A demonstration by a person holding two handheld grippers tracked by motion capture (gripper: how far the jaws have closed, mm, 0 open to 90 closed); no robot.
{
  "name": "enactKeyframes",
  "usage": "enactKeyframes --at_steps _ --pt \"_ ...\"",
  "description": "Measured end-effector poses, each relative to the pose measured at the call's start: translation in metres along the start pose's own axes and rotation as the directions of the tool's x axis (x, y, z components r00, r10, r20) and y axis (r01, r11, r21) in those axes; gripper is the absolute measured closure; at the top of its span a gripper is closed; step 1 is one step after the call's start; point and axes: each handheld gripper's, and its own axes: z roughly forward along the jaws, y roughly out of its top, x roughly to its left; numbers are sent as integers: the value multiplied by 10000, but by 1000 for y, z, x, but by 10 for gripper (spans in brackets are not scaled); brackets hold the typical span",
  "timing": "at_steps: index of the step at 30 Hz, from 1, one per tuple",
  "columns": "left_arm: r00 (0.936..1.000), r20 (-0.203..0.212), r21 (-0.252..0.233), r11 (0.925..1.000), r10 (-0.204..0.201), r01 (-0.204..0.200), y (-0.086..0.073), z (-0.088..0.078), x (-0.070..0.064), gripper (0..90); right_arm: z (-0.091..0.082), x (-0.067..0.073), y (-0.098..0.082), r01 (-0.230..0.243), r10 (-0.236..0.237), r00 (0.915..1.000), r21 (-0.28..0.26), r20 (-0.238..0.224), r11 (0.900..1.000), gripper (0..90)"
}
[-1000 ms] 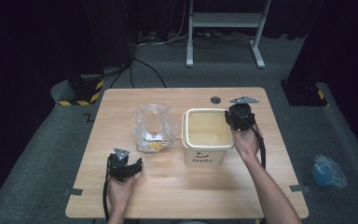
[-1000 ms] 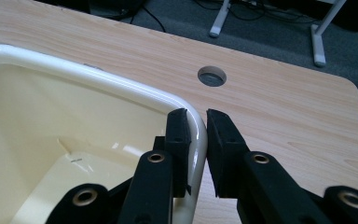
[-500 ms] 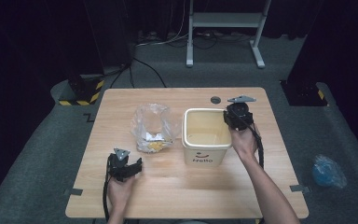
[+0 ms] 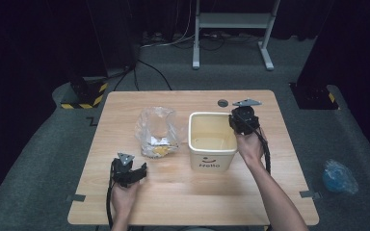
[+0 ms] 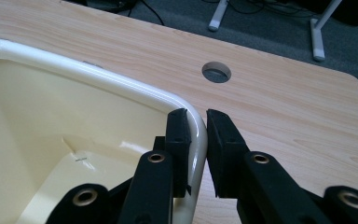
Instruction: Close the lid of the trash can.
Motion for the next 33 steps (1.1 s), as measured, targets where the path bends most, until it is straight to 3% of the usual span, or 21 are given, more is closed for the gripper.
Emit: enactKeyframes --at_steps 33 --pt "10000 -2 17 10000 29 -29 0 0 0 284 0 3 0 48 -49 9999 80 156 10000 785"
